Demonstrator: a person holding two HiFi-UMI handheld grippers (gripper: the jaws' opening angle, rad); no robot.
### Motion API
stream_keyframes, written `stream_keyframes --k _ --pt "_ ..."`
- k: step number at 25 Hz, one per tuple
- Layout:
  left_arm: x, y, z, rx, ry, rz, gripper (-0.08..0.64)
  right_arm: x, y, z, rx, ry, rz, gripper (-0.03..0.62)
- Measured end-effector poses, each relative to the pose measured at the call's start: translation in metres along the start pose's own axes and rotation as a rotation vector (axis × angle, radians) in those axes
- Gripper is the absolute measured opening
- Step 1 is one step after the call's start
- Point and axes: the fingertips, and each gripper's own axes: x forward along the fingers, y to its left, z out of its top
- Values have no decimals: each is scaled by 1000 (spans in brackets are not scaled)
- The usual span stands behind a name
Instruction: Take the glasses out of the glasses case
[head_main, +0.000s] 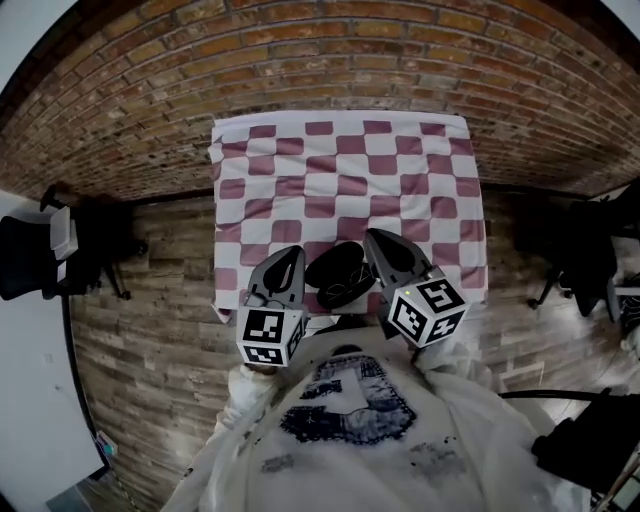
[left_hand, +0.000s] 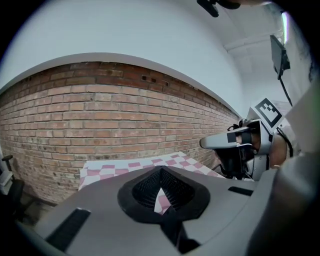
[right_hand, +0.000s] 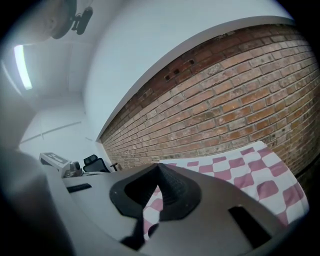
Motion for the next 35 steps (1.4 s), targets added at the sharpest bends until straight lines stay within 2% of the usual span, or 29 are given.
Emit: stream_keyframes --k 12,16,27,30,35 --pt "31 -35 -21 79 132 -189 11 -18 -30 3 42 -42 -109 12" --pt "36 -41 -32 98 174 -229 17 -23 -35 3 48 -45 -131 13" --pt "44 -63 -65 168 301 -372 156 -32 -43 -2 61 -52 -167 12" --pt "46 -66 -72 183 326 -393 204 -33 -45 -2 66 -54 -176 12" --pt "51 -72 -87 185 366 -430 239 -40 -52 -6 76 -55 -199 12"
